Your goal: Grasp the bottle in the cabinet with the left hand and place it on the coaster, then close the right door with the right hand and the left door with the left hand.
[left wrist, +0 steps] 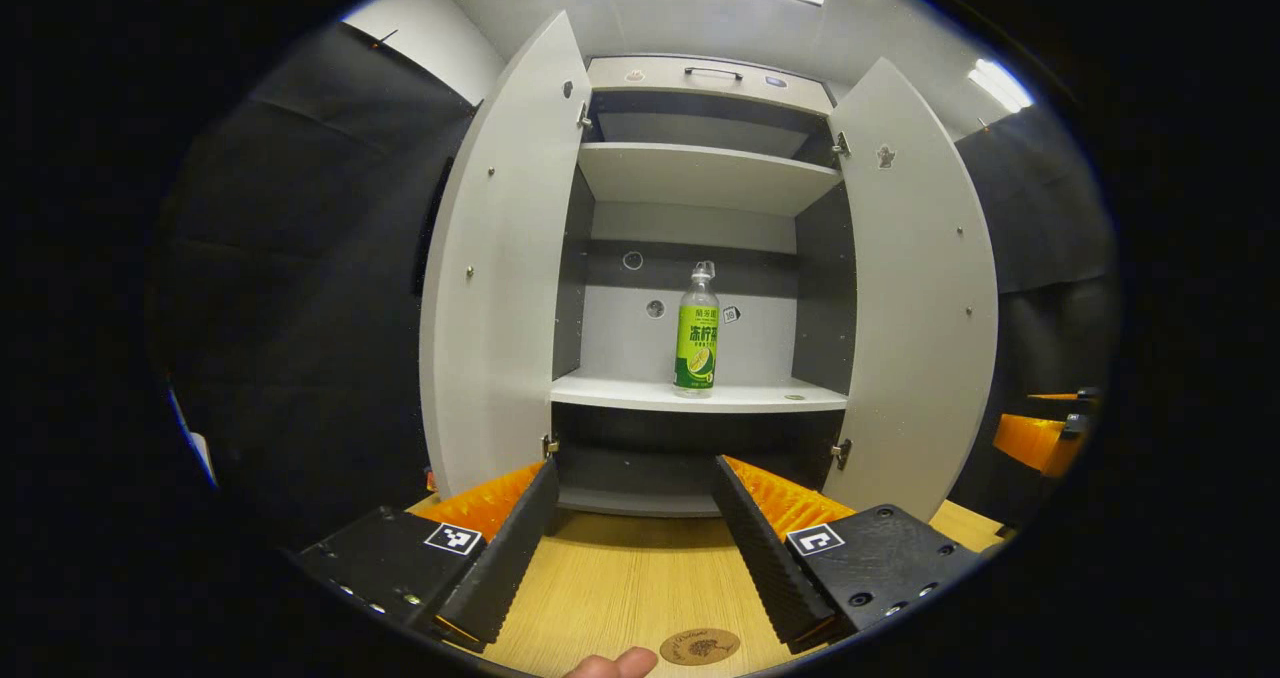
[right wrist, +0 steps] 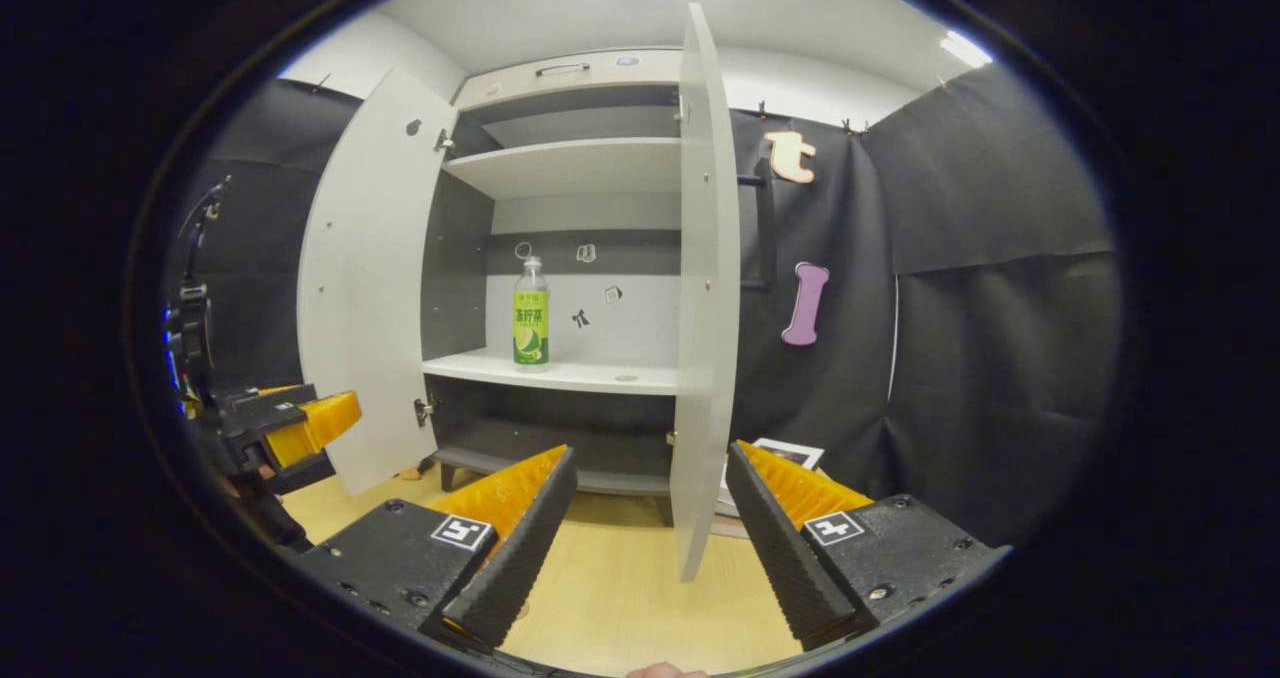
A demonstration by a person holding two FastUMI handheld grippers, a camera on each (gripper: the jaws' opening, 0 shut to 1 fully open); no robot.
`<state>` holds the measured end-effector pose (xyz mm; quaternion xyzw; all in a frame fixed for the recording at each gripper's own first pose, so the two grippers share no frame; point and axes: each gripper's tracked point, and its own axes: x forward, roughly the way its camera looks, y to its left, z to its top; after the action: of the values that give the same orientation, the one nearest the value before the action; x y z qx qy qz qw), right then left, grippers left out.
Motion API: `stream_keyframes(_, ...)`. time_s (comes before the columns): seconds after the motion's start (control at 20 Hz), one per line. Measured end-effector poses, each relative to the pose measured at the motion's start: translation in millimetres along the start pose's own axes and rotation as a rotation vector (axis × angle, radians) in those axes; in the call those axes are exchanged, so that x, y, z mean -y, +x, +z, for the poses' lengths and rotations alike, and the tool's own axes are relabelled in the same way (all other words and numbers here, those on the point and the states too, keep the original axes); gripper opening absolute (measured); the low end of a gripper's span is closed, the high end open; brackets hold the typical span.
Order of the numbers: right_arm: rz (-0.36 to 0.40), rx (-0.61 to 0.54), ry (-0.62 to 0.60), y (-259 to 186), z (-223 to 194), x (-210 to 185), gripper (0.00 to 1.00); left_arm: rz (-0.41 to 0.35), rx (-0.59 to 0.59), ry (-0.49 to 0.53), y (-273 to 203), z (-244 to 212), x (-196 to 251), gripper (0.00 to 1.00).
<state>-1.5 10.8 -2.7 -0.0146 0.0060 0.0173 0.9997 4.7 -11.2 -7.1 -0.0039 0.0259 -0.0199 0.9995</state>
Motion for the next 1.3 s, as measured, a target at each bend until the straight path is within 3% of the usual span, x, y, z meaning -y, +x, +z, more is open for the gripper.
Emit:
stream_keyframes(0.25, -0.011, 0.005, 0.005, 2.9, -0.6, 4.3, 0.94, -0.029, 0.025, 0.017, 14.5, 13.4, 9.7, 0.95)
stream_keyframes(0.3, -0.012, 0.006, 0.009, 3.9, -0.9, 5.0, 0.99, -0.037, 0.030, 0.018, 18.8, 16.3, 12.0, 0.95)
stream_keyframes(0.55, -0.026, 0.009, 0.013, 6.9, 1.0, 12.9, 0.94, -0.103, 0.063, 0.019, 48.5, 36.4, 32.5, 0.95)
stream_keyframes(0.7, -0.036, 0.009, 0.017, 7.3, 2.3, 17.3, 0.94, -0.188, 0.076, -0.032, 83.6, 53.6, 56.2, 0.95)
stream_keyframes(0.75, -0.041, 0.010, 0.022, 6.8, 2.4, 18.8, 0.98, -0.205, 0.082, -0.035, 96.5, 59.0, 62.4, 0.99)
stream_keyframes(0.85, -0.057, 0.008, 0.026, 5.7, 1.8, 22.9, 0.94, -0.225, 0.107, -0.006, 130.5, 73.6, 72.1, 0.95)
stream_keyframes(0.9, -0.069, 0.008, 0.026, 4.9, 1.2, 26.2, 0.98, -0.238, 0.113, 0.015, 148.7, 78.8, 76.8, 0.95)
stream_keyframes(1.15, -0.160, 0.011, 0.033, -4.4, 0.9, 46.7, 0.99, -0.263, 0.086, 0.078, 226.3, 85.4, 92.3, 0.95)
stream_keyframes(1.3, -0.208, 0.005, 0.024, -10.3, -0.5, 58.1, 0.99, -0.228, 0.076, 0.094, 266.0, 80.2, 88.9, 0.95)
